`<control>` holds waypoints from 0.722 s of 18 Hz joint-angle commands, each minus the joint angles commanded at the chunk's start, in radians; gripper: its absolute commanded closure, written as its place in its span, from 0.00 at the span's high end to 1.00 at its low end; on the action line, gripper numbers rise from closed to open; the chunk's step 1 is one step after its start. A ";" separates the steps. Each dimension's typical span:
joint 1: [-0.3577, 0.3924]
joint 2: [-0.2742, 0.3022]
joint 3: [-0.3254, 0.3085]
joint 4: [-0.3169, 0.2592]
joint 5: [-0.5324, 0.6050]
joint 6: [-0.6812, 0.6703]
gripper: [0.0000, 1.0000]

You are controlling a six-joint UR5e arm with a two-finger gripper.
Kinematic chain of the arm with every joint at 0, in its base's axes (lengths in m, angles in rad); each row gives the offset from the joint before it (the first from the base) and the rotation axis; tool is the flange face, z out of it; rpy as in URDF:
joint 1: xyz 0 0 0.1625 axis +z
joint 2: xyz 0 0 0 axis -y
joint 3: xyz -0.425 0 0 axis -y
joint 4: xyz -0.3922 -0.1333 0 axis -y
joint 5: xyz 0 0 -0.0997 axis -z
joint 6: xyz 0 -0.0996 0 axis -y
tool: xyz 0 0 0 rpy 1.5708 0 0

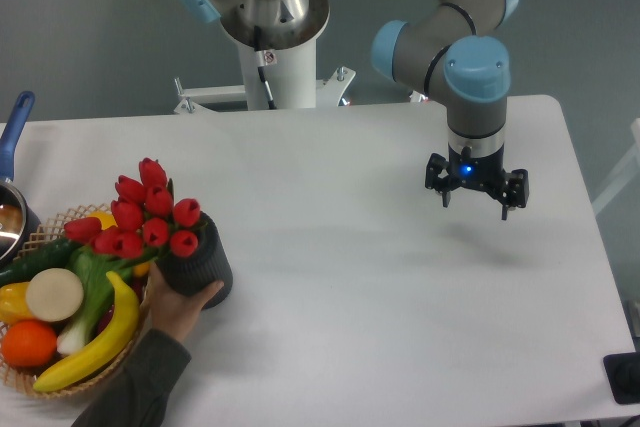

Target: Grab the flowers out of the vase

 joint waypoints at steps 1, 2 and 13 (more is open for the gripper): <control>0.000 0.000 0.000 0.000 0.000 0.000 1.00; 0.000 0.000 0.000 0.000 -0.002 0.000 1.00; -0.034 0.040 0.006 0.028 -0.291 -0.006 1.00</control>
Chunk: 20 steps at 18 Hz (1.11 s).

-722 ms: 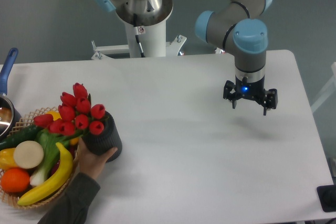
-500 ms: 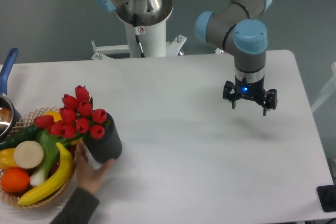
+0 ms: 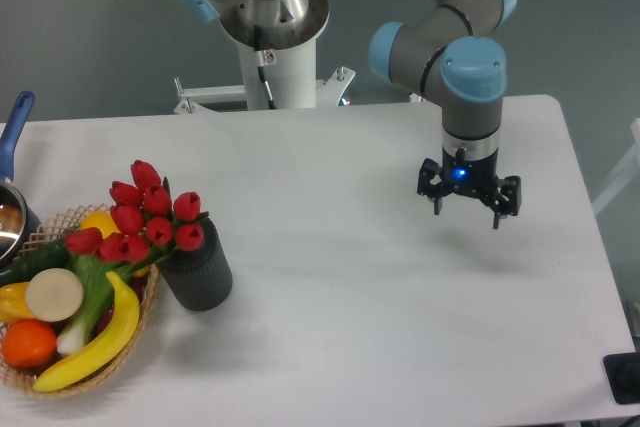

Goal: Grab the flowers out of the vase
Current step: 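Move the open gripper toward the red tulip stems above the black vase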

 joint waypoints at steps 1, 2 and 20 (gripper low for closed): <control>-0.002 0.018 0.003 0.000 -0.083 -0.005 1.00; -0.015 0.034 0.002 -0.002 -0.156 -0.030 1.00; -0.242 0.198 -0.147 0.005 -0.642 -0.123 1.00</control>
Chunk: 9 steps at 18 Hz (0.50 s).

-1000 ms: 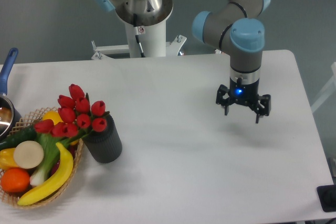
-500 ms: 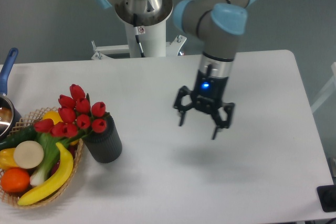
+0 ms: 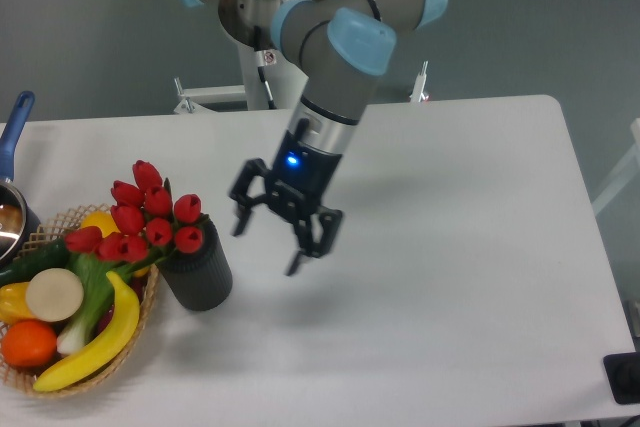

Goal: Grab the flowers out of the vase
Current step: 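Move the open gripper toward the red tulip stems above the black vase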

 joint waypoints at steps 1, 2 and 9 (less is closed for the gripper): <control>0.000 0.020 -0.029 0.000 -0.003 0.014 1.00; 0.000 0.035 -0.052 0.000 -0.005 0.029 1.00; -0.032 -0.078 0.021 0.005 -0.009 0.029 1.00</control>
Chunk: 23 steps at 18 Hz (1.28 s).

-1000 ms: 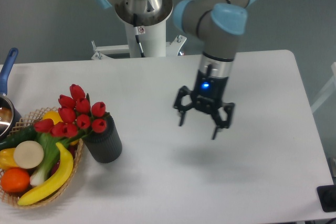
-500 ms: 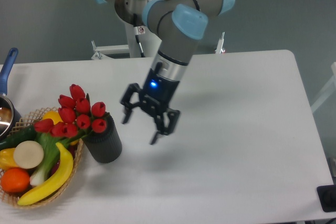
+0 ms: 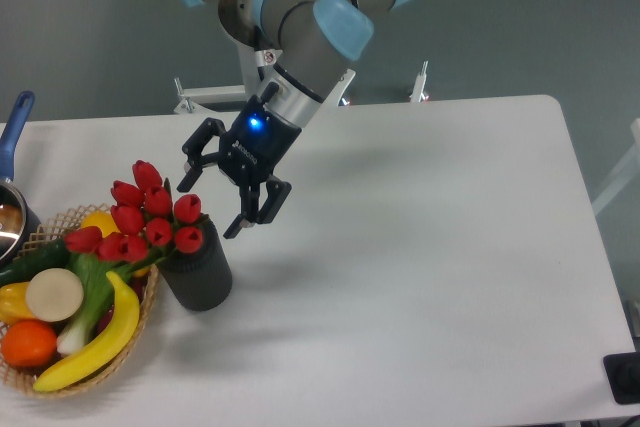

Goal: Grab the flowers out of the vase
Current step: 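Move the open gripper toward the red tulip stems above the black vase, then lower the gripper around the tulip stems at the vase mouth and close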

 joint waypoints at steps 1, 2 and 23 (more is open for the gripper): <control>-0.003 -0.017 0.008 0.000 0.000 -0.002 1.00; -0.008 -0.032 0.009 0.000 0.000 -0.002 1.00; -0.060 -0.048 -0.003 0.002 0.000 -0.041 1.00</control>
